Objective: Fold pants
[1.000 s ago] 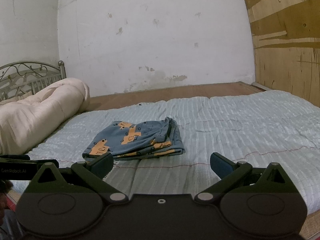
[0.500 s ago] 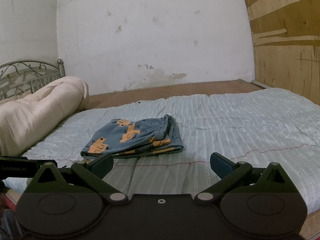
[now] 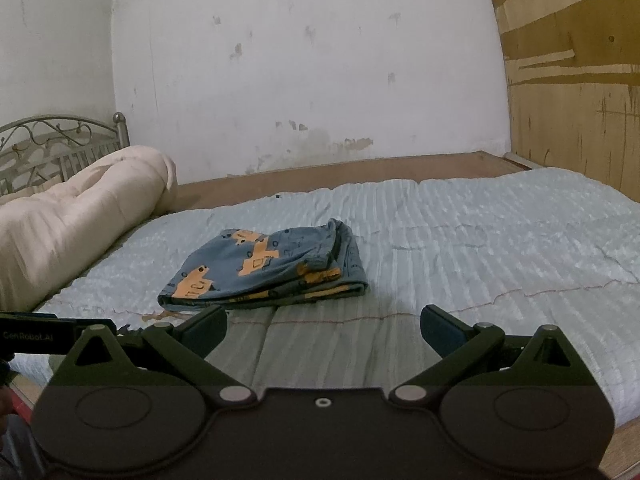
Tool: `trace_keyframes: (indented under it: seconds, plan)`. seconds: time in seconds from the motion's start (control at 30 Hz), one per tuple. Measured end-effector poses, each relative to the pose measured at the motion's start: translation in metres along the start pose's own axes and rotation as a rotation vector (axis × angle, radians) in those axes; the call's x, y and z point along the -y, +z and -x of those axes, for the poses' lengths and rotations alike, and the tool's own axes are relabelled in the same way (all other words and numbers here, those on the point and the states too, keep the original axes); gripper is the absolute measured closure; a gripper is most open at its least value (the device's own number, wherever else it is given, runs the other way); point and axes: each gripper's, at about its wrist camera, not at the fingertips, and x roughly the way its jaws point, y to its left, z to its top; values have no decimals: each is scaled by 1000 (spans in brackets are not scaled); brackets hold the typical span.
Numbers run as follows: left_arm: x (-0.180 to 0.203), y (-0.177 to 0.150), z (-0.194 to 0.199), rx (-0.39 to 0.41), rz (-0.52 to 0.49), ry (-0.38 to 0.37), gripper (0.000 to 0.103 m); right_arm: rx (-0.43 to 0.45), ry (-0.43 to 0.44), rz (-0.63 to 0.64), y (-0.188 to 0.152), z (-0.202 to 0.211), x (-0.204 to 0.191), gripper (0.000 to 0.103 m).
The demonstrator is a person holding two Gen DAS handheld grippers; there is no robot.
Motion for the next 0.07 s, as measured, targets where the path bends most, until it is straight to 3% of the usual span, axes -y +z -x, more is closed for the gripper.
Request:
trace_keyframes:
  seconds: [0.07]
  plan:
    - [0,0,-1,-3,-2,0,0,-4,0,-1,-1,-1,1,1]
